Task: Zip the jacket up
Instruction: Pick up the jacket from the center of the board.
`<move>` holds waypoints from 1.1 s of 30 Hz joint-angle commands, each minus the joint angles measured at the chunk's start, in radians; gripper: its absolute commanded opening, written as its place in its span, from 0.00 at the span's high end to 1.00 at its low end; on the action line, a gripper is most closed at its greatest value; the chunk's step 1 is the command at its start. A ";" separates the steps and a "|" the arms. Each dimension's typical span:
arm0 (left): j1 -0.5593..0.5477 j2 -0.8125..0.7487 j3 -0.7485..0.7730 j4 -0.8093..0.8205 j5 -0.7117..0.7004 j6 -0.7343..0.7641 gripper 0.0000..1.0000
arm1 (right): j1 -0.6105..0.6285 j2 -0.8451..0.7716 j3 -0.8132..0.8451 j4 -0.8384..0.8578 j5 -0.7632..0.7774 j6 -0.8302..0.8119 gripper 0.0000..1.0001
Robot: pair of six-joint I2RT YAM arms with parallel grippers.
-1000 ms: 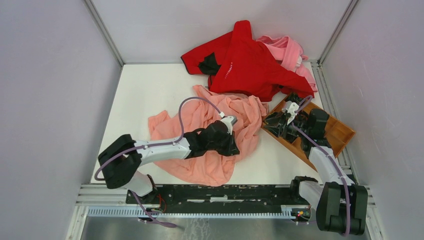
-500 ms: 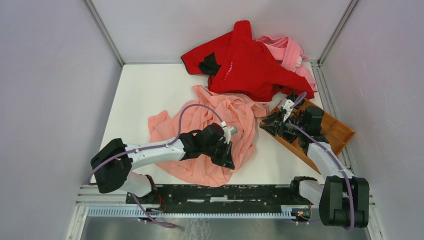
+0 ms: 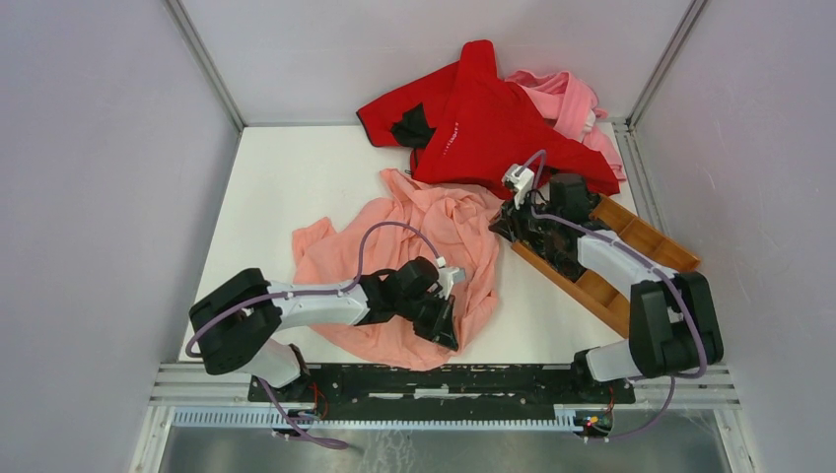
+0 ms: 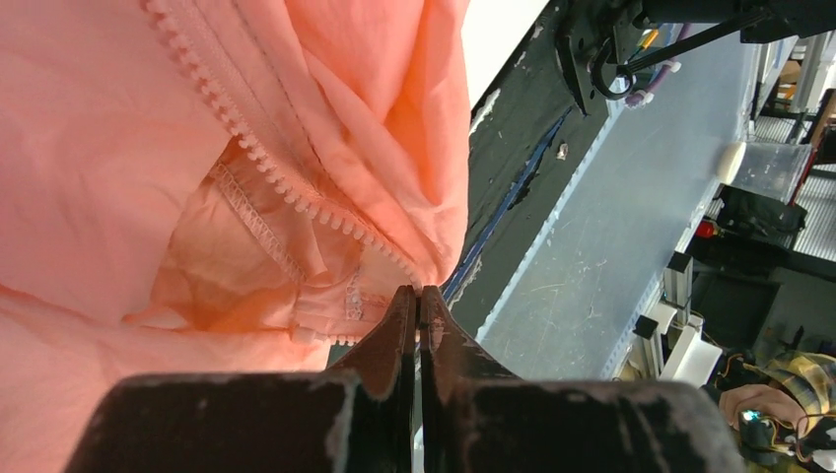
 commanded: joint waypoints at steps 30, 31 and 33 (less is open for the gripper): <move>0.028 -0.114 -0.040 -0.135 -0.034 -0.011 0.98 | 0.021 0.196 0.170 0.554 -0.419 0.516 1.00; 0.034 -0.132 -0.037 -0.154 -0.044 -0.018 0.98 | 0.021 0.189 0.150 0.610 -0.445 0.538 1.00; 0.037 -0.163 -0.034 -0.185 -0.058 -0.035 0.98 | 0.022 0.170 0.101 0.665 -0.475 0.531 1.00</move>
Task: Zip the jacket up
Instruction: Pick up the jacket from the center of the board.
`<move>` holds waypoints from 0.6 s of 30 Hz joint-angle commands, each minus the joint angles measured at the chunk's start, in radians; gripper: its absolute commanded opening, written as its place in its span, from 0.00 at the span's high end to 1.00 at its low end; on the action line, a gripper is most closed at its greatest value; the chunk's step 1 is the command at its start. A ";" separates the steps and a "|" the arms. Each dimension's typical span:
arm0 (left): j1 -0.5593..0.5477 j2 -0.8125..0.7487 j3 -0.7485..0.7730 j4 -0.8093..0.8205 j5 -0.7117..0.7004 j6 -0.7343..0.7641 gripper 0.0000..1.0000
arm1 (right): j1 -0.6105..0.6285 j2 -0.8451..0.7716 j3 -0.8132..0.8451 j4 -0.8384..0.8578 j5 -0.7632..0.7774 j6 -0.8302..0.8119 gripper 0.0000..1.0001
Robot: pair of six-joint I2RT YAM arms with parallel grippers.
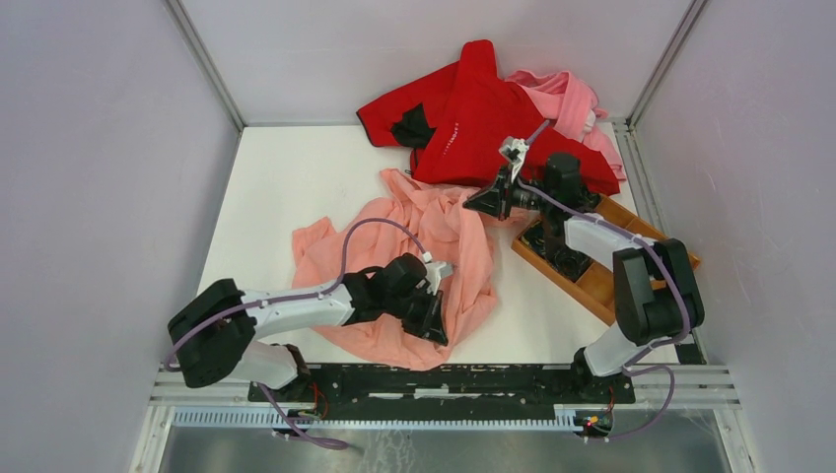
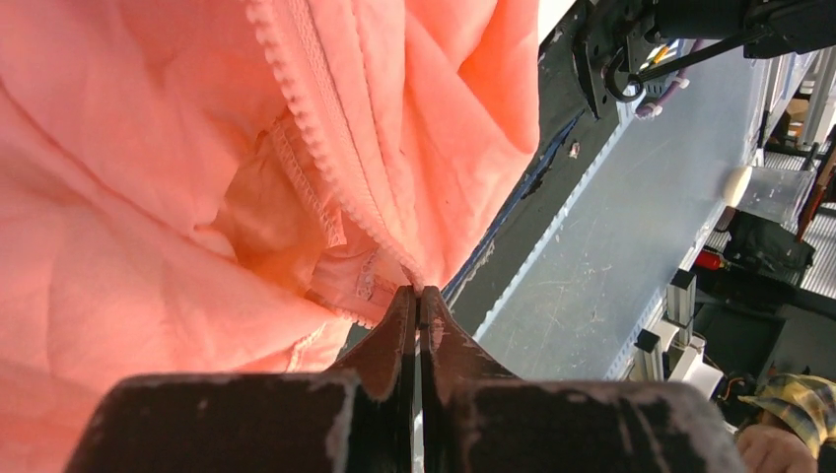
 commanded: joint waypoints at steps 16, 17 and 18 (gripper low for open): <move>0.050 0.116 -0.065 -0.012 0.036 -0.043 0.90 | -0.027 -0.127 -0.180 -0.002 -0.105 -0.442 1.00; 0.054 0.110 -0.055 -0.026 0.024 -0.032 0.88 | -0.033 -0.136 -0.177 -0.001 -0.120 -0.442 1.00; 0.057 0.095 -0.048 -0.035 0.015 -0.023 0.86 | -0.034 -0.145 -0.172 0.002 -0.133 -0.442 1.00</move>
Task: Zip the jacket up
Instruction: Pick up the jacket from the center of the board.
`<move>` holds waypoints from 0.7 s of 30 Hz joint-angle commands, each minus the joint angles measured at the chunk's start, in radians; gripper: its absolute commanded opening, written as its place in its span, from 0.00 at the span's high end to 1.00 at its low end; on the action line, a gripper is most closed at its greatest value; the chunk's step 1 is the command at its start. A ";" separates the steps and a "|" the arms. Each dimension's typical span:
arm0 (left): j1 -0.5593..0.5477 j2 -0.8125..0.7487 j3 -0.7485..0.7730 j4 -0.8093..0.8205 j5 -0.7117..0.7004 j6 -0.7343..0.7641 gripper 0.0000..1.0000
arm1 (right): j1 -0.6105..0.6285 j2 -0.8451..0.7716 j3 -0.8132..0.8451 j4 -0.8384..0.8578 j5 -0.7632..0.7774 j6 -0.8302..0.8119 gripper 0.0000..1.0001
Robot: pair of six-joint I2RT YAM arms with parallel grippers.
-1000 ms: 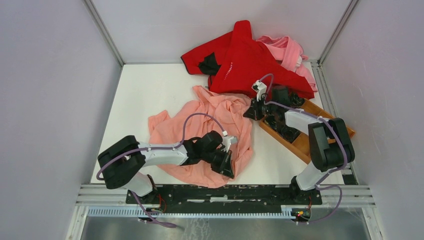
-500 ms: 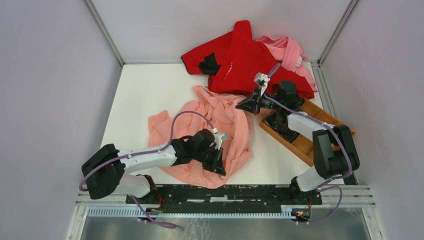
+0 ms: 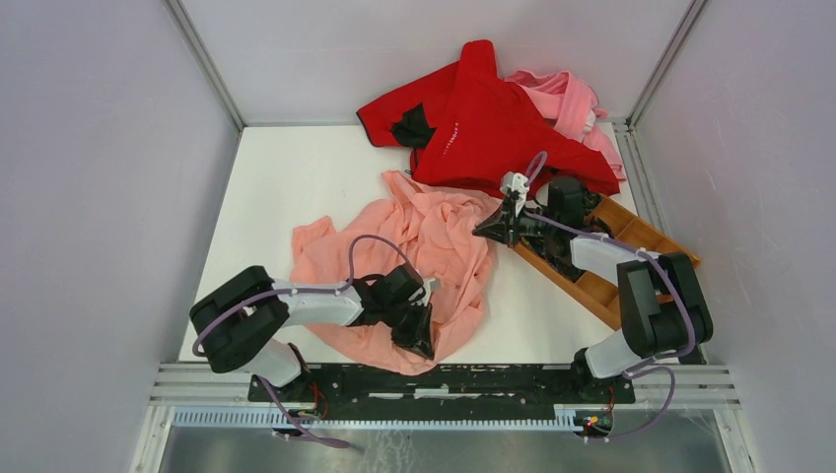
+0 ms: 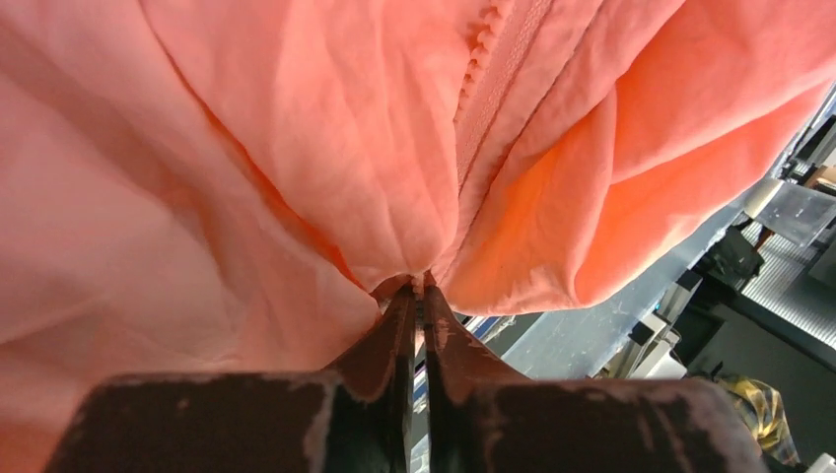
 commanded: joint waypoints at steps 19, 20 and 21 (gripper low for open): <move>0.056 -0.585 -0.082 0.353 -0.422 0.631 0.22 | -0.016 -0.084 0.264 -0.617 -0.178 -0.581 0.99; 0.058 -0.587 -0.115 0.422 -0.425 0.677 0.20 | -0.017 -0.077 0.275 -0.645 -0.176 -0.603 0.99; 0.063 -0.580 -0.142 0.487 -0.420 0.730 0.20 | -0.015 -0.068 0.285 -0.668 -0.174 -0.620 0.99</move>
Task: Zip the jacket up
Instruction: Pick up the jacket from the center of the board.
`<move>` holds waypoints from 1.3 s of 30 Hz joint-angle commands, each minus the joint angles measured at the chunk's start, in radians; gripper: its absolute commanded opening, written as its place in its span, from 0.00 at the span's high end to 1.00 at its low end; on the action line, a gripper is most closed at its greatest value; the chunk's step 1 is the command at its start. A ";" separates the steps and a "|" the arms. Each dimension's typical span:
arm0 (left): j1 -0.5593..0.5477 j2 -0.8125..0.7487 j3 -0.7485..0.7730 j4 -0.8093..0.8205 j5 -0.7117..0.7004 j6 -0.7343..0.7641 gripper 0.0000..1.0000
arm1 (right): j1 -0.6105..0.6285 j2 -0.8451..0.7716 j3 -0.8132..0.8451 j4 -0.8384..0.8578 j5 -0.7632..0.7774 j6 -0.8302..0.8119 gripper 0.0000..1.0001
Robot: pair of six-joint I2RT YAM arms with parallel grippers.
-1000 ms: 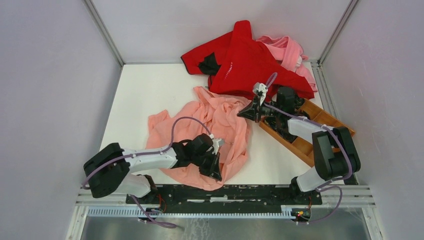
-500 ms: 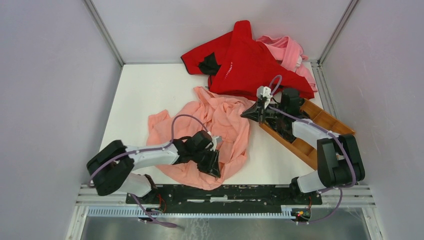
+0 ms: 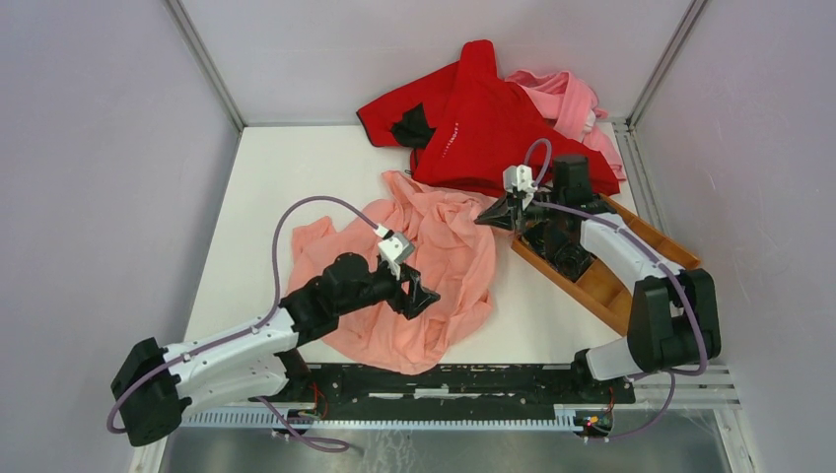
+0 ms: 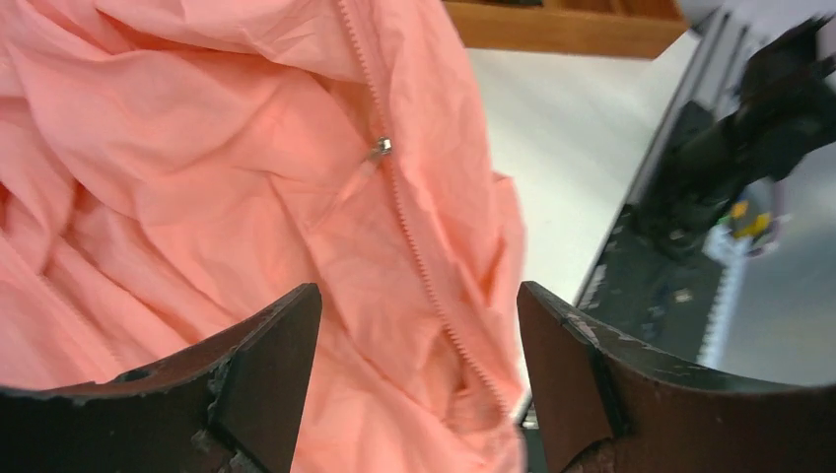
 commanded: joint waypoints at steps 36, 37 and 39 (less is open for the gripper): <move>0.115 0.712 0.153 0.420 0.370 0.829 0.54 | 0.012 0.042 0.067 -0.201 -0.007 -0.162 0.99; 0.113 0.723 0.158 0.414 0.369 0.832 0.55 | 0.012 0.043 0.066 -0.200 -0.008 -0.160 0.99; 0.110 0.743 0.169 0.405 0.363 0.837 0.58 | 0.012 0.044 0.066 -0.200 -0.007 -0.160 0.99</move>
